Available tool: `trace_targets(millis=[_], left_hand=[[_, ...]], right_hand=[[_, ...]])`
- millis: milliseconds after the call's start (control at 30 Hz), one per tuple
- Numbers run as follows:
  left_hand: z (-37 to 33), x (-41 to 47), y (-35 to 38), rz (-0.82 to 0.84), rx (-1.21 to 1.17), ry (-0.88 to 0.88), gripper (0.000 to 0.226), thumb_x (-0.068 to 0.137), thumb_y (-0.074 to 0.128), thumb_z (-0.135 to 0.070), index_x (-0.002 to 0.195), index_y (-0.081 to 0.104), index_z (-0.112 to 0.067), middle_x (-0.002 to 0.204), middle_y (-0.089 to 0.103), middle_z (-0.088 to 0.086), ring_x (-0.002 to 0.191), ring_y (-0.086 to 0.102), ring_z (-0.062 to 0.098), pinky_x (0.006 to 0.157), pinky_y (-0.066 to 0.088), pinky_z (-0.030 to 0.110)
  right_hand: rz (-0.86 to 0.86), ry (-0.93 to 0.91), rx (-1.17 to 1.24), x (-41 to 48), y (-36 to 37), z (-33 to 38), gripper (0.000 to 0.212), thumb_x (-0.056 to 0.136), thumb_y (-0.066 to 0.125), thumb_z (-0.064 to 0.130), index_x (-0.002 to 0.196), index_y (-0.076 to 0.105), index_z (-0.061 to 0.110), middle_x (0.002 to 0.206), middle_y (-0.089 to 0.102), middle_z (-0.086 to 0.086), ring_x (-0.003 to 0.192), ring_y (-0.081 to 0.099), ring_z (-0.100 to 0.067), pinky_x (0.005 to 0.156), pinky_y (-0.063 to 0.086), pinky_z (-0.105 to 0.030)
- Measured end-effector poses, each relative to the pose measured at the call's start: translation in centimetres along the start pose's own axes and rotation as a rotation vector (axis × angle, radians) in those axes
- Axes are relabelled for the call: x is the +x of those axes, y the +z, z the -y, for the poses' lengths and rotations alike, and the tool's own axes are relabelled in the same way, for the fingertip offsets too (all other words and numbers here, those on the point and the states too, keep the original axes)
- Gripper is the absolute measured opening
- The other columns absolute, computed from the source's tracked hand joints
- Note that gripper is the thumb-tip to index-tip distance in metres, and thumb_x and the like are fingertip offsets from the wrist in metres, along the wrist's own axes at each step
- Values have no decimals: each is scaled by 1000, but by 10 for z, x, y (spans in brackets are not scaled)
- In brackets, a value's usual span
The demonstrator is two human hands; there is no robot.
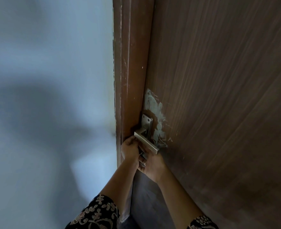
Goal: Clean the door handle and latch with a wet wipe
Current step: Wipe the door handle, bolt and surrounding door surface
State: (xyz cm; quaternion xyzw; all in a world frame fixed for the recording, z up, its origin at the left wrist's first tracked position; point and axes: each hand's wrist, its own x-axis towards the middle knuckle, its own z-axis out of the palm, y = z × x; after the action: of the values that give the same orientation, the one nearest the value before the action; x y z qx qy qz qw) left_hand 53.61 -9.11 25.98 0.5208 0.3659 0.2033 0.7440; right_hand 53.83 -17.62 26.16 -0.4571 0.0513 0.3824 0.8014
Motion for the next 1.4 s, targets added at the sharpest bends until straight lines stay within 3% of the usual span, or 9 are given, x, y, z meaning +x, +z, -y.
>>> trace_targets(millis=[267, 433, 600, 733, 900, 967, 1133, 1267, 1400], left_hand=[[-1, 1, -4, 125, -181, -35, 23, 95, 51, -15, 104, 72, -15, 108, 71, 15, 102, 66, 32, 93, 53, 46], [-1, 2, -10, 233, -198, -97, 25, 98, 48, -15, 110, 69, -9, 101, 71, 13, 87, 68, 23, 72, 56, 31], [-2, -4, -11, 315, -224, -177, 25, 98, 45, -11, 94, 69, -11, 81, 70, 6, 72, 65, 16, 63, 53, 25], [-3, -17, -4, 518, -174, -212, 22, 96, 48, -11, 87, 68, -10, 64, 67, 3, 50, 57, 9, 44, 45, 18], [1, -21, -8, 568, -177, -238, 25, 95, 50, -8, 87, 73, -12, 80, 71, 8, 76, 63, 20, 73, 50, 35], [1, -19, -14, 525, -103, -247, 24, 93, 51, -5, 93, 73, -15, 86, 69, 6, 82, 60, 17, 82, 43, 35], [-3, -20, -27, 328, -54, -283, 25, 94, 53, -7, 111, 68, -18, 123, 66, 3, 129, 49, 23, 104, 34, 35], [-18, -26, -32, 307, -69, -303, 15, 91, 59, -11, 94, 70, -21, 106, 70, 0, 124, 52, 24, 88, 37, 29], [-24, -26, -35, 354, -71, -345, 11, 90, 61, -11, 87, 66, -21, 89, 70, -3, 107, 56, 19, 93, 38, 33]], right_hand=[[63, -52, 140, -9, -5, 10, 45, 94, 38, 41, 115, 64, 11, 104, 71, -11, 100, 60, -23, 80, 47, -36], [42, -68, 111, -12, -8, 9, 54, 93, 36, 50, 123, 61, 12, 116, 66, -13, 107, 58, -24, 84, 46, -36], [63, -125, 40, -24, -12, 14, 61, 92, 29, 60, 130, 56, 22, 130, 60, -12, 122, 52, -26, 91, 44, -37], [85, -203, -29, -30, -9, 21, 55, 93, 23, 62, 129, 55, 36, 137, 54, -3, 126, 49, -23, 94, 44, -38], [22, -299, -347, -38, -5, 21, 48, 94, 25, 58, 127, 55, 39, 133, 56, 1, 121, 55, -20, 98, 46, -38], [-39, -368, -465, -42, -1, 19, 43, 96, 30, 52, 126, 57, 37, 130, 57, 4, 118, 57, -17, 90, 49, -32], [-219, -580, -867, -37, 23, 34, 24, 96, 50, 25, 116, 61, 19, 107, 63, 6, 95, 57, 0, 69, 42, -12], [-254, -553, -1078, -20, 43, 44, 28, 94, 54, 26, 117, 58, 11, 106, 61, -1, 100, 58, -15, 76, 47, -25], [-292, -487, -1108, -20, 38, 41, 35, 90, 61, 27, 117, 58, 6, 105, 65, -5, 95, 63, -18, 82, 54, -36]])
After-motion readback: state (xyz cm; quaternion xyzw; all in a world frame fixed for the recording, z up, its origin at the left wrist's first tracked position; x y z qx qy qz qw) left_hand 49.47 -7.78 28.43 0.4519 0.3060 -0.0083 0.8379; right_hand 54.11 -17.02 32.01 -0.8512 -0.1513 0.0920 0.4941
